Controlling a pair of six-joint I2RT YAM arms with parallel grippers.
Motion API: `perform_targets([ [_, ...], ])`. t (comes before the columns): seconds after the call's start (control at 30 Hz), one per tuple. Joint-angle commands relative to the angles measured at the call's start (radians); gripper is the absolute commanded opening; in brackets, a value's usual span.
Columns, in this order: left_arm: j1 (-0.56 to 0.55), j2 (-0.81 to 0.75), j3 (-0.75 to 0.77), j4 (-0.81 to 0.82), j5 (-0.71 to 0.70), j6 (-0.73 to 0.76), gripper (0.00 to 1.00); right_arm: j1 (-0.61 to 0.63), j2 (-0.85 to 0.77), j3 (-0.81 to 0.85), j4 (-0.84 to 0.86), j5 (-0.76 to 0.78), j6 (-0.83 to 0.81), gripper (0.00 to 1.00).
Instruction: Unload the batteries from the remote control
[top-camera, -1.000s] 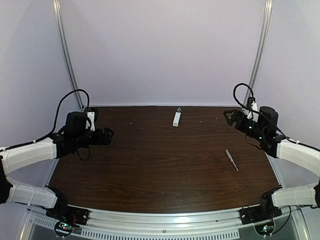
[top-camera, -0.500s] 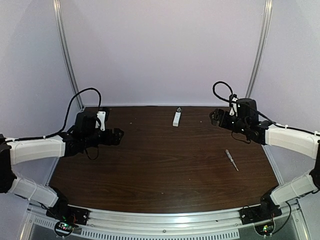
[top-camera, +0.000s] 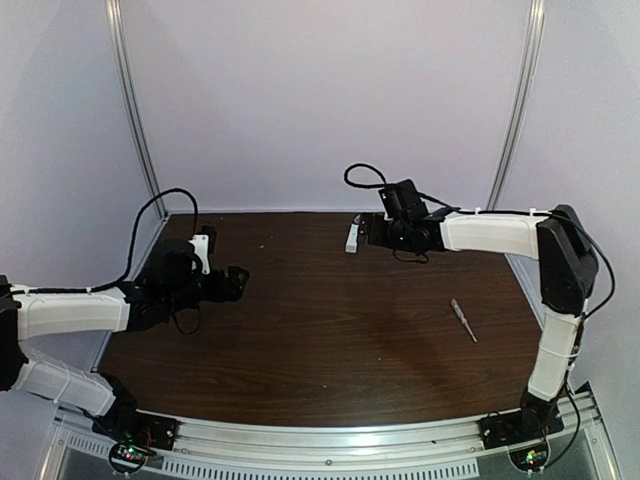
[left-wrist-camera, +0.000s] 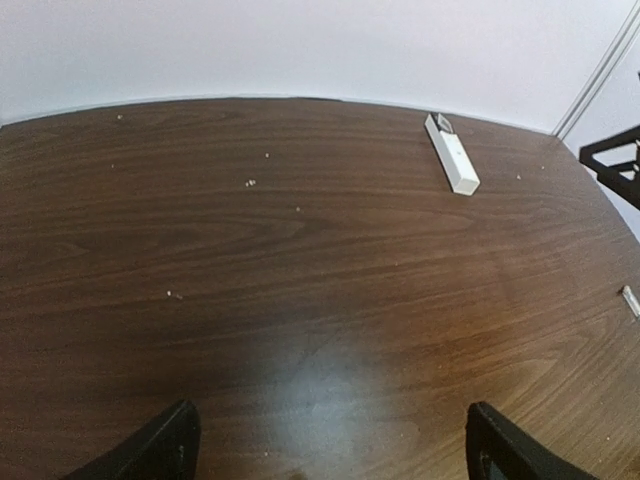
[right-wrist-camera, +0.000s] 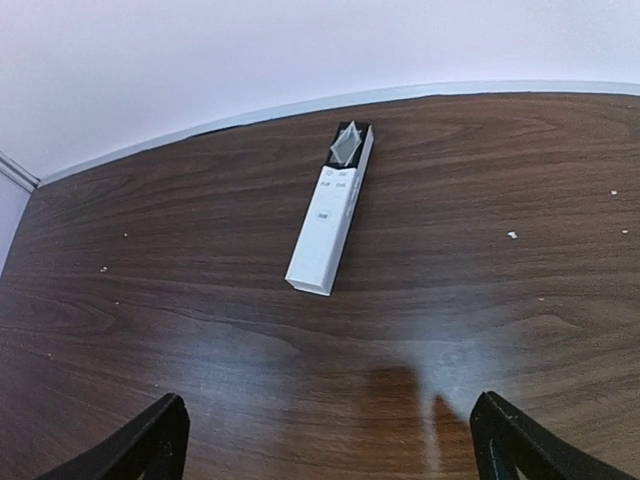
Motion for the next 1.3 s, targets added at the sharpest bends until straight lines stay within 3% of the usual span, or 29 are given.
perform_targets([
  [0.0, -0.019, -0.029, -0.074, 0.058, -0.066, -0.052, 0.94, 0.036, 0.196, 0.218, -0.175, 0.029, 0.027, 1.0],
  [0.2, -0.022, -0.08, -0.091, 0.056, -0.064, -0.047, 0.94, 0.052, 0.433, 0.526, -0.324, 0.084, 0.086, 1.0],
  [0.47, -0.022, -0.169, -0.125, 0.051, -0.06, -0.048, 0.94, 0.049, 0.604, 0.733, -0.376, 0.181, 0.164, 1.0],
  [0.97, -0.022, -0.249, -0.149, 0.033, -0.064, -0.05, 0.94, -0.002, 0.733, 0.841, -0.29, 0.134, 0.27, 0.99],
  [1.1, -0.022, -0.257, -0.153, 0.032, -0.069, -0.049, 0.94, -0.01, 0.768, 0.892, -0.294, 0.116, 0.271, 0.93],
  [1.27, -0.022, -0.265, -0.155, 0.028, -0.068, -0.048, 0.94, -0.02, 0.818, 0.968, -0.316, 0.088, 0.254, 0.78],
])
